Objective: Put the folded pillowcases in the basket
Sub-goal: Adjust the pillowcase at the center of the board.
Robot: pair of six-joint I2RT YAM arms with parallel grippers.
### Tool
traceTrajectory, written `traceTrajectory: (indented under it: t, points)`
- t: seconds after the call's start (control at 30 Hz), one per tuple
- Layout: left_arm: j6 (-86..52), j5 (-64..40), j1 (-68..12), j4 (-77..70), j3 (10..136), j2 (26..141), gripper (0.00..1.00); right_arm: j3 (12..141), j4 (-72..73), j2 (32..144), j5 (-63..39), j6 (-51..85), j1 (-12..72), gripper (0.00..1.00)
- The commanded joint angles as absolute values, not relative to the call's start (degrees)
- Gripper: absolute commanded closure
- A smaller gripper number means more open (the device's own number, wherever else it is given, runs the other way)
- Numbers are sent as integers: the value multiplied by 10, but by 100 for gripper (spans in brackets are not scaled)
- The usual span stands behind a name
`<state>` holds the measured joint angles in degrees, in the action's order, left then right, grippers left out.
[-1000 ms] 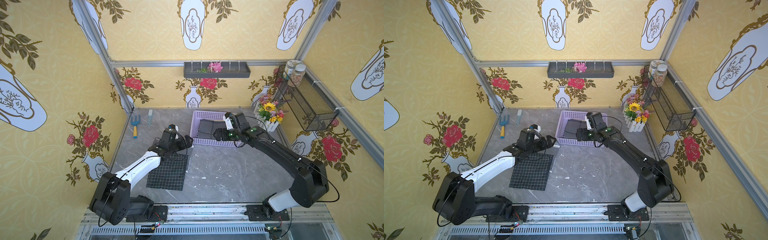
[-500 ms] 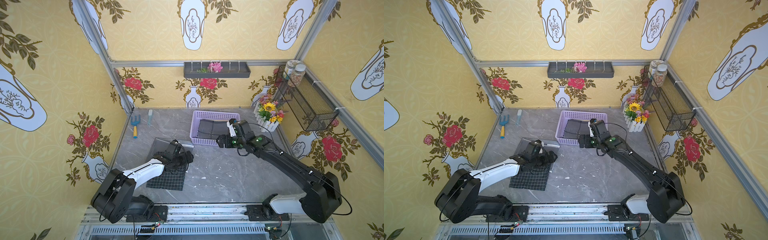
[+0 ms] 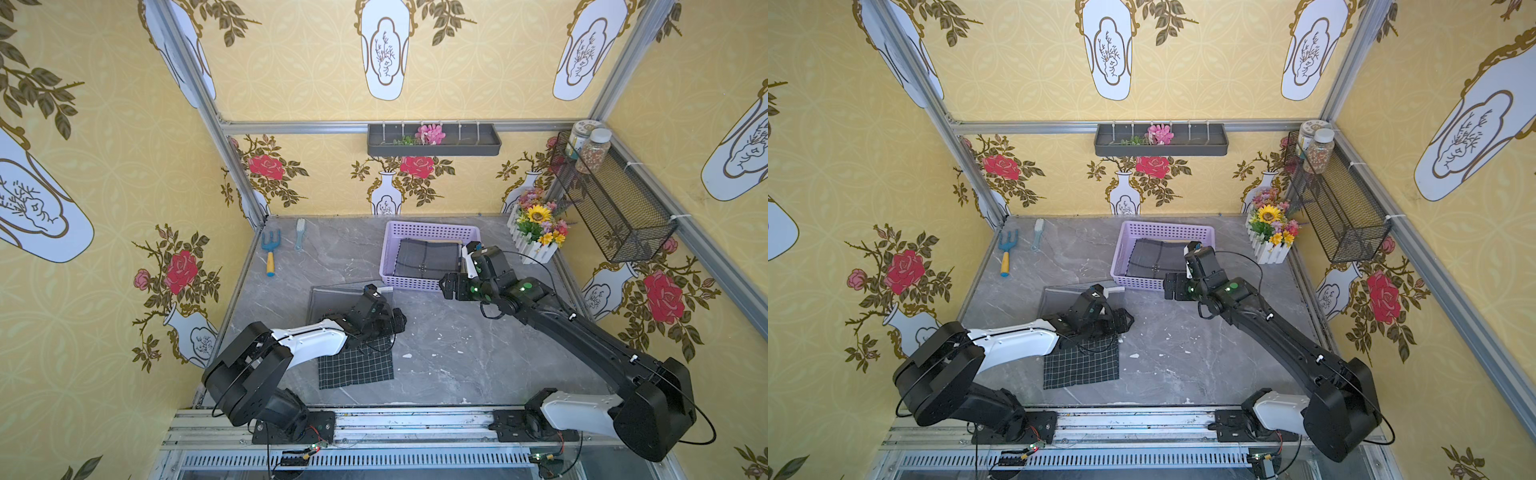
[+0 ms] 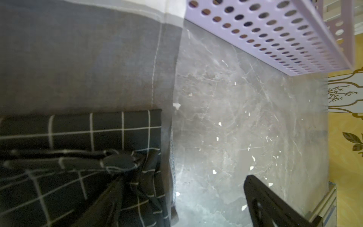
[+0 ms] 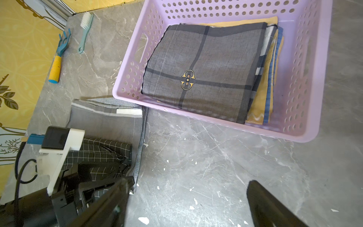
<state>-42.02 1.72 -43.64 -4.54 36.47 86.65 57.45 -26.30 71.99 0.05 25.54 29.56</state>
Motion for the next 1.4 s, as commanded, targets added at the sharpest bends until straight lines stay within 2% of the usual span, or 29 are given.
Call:
traceTrajectory:
  t: [0.0,0.27,0.47,0.83,1.13,1.37]
  points:
    - [-461,-18,-467,-7,373,890,0,565,-275,706,26,266,295,3]
    - [-467,-17,-514,-19,442,941,0,532,-301,654,52,271,288,3]
    - [-463,-9,-523,-22,475,942,0,501,-318,618,25,258,280,3]
    - [-464,92,-521,50,430,808,0,464,-296,613,-63,256,318,3]
    - [-532,118,-519,124,331,646,0,441,-245,672,-85,325,430,0]
    - [-579,103,-520,176,271,557,0,419,-176,743,-103,370,506,8]
